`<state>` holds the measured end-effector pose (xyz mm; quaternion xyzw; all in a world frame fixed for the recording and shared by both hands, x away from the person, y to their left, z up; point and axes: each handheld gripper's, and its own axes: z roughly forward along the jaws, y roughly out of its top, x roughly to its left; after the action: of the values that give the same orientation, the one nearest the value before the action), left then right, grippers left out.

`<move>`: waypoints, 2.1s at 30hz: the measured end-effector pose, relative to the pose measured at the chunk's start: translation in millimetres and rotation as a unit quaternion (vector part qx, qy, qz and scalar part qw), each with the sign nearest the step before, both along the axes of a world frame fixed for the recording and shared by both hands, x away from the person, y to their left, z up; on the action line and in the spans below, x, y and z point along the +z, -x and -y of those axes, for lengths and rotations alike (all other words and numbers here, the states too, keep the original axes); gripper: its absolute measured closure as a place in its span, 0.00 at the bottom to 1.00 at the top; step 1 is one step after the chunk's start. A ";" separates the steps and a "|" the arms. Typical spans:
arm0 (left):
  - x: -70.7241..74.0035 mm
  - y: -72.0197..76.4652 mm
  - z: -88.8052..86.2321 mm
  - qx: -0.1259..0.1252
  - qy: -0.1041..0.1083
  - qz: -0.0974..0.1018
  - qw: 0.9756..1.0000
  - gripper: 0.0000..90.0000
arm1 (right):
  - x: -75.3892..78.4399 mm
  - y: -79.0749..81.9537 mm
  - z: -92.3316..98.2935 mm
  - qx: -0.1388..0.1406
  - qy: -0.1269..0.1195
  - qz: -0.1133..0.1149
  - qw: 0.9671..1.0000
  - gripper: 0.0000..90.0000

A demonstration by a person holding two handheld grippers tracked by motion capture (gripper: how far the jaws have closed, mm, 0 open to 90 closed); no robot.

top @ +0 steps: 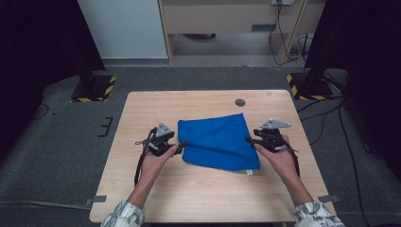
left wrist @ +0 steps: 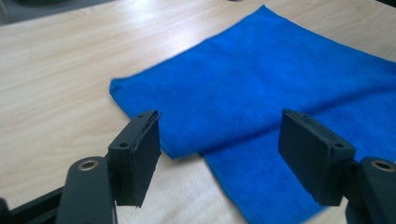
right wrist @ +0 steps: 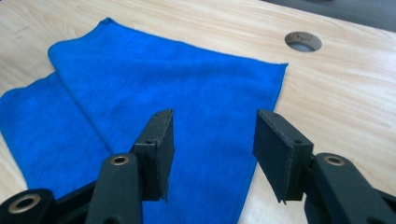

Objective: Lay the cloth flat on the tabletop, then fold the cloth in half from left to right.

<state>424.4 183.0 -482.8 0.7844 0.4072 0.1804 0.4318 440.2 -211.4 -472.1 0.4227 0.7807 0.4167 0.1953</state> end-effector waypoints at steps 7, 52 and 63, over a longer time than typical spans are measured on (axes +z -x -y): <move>-8.0 18.7 0.9 -0.020 -0.021 -0.010 1.000 0.31 | -15.6 29.3 12.5 -0.006 -0.002 -0.005 1.000 0.55; -48.6 33.7 19.8 -0.017 -0.075 -0.036 0.996 0.56 | -26.5 62.1 31.6 -0.020 -0.002 -0.011 1.000 0.67; -46.9 32.0 24.6 -0.042 -0.083 -0.031 0.995 0.95 | -25.9 62.9 25.6 -0.007 -0.001 -0.013 1.000 0.68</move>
<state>392.4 158.4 -529.7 0.8394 0.3706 0.1707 0.3591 377.3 -237.1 -498.0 0.4339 0.7797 0.4108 0.1870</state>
